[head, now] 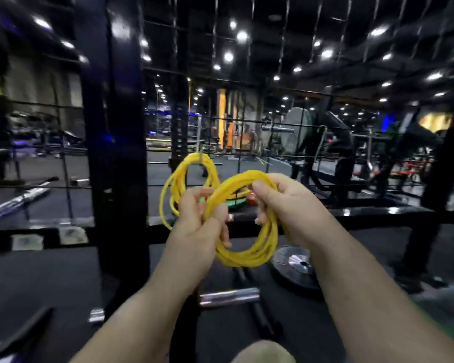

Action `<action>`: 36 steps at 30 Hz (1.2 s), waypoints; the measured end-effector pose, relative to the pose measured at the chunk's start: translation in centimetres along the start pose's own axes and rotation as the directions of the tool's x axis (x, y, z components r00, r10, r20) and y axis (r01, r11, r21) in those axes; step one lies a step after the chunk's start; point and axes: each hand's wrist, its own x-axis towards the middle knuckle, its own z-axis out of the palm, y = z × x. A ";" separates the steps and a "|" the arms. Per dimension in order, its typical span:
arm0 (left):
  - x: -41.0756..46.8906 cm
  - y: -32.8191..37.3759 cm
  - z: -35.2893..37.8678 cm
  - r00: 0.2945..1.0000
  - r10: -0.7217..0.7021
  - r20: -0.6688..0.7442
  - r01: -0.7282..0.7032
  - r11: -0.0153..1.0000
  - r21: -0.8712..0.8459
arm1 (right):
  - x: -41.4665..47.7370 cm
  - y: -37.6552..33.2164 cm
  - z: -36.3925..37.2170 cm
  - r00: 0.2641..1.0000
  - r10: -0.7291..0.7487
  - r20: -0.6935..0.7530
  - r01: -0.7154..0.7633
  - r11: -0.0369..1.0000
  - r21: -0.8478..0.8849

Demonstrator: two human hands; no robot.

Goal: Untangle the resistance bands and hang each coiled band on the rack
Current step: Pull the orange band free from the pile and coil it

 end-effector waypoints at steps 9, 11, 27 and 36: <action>6.5 2.0 -5.3 0.933 0.136 -0.333 -0.053 0.968 0.247 | 5.8 -3.8 5.7 0.983 -0.164 -0.084 0.153 0.981 -0.123; 7.8 2.2 -5.6 0.934 0.158 -0.322 -0.044 0.942 0.334 | 7.0 -4.1 6.2 0.970 -0.180 -0.161 0.155 0.975 -0.158; 8.4 -1.8 -5.3 0.941 0.158 -0.298 0.102 0.708 0.699 | 9.0 0.1 7.2 0.971 0.024 -0.239 -0.106 0.936 -0.335; 5.5 -5.6 -4.7 0.937 0.197 -0.289 0.047 0.749 0.661 | 6.3 3.4 8.8 0.973 -0.042 -0.227 -0.041 0.935 -0.351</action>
